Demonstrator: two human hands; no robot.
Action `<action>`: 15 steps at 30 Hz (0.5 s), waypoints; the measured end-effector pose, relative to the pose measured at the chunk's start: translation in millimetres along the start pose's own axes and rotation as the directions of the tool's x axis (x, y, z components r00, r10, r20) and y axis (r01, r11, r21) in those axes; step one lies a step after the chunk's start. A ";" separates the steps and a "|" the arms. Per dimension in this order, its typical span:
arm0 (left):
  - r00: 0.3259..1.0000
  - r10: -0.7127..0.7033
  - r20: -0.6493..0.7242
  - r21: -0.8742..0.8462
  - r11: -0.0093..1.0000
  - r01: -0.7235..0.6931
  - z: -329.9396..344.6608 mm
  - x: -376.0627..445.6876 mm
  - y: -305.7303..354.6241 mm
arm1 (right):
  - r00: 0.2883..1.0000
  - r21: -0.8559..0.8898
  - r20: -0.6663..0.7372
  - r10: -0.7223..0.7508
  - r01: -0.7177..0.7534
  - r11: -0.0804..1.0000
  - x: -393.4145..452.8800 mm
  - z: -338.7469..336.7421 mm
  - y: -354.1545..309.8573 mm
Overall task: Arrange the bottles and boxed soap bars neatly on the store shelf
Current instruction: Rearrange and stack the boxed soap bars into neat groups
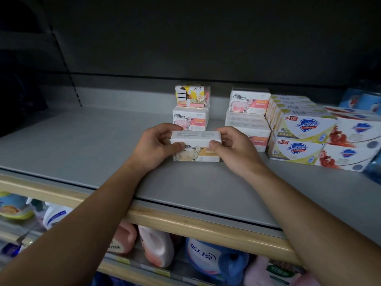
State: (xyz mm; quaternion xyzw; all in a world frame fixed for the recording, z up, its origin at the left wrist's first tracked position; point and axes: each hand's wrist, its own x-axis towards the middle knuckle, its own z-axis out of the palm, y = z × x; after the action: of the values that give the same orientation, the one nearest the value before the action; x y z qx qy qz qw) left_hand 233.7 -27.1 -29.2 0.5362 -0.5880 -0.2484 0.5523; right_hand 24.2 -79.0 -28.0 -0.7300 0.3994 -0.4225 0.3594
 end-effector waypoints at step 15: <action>0.901 0.397 0.172 0.665 0.629 -0.404 21.4 -4.7 2.1 | 0.955 -0.393 -0.163 -0.248 0.167 0.904 -3.0 -11.6 -23.7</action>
State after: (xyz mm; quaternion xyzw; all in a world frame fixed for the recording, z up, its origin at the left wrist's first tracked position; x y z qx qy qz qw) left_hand 212.5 -28.7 -34.9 0.5562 -0.7438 0.1131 0.3529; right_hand 19.4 -68.5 -4.0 -0.7752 0.4278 -0.4485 0.1221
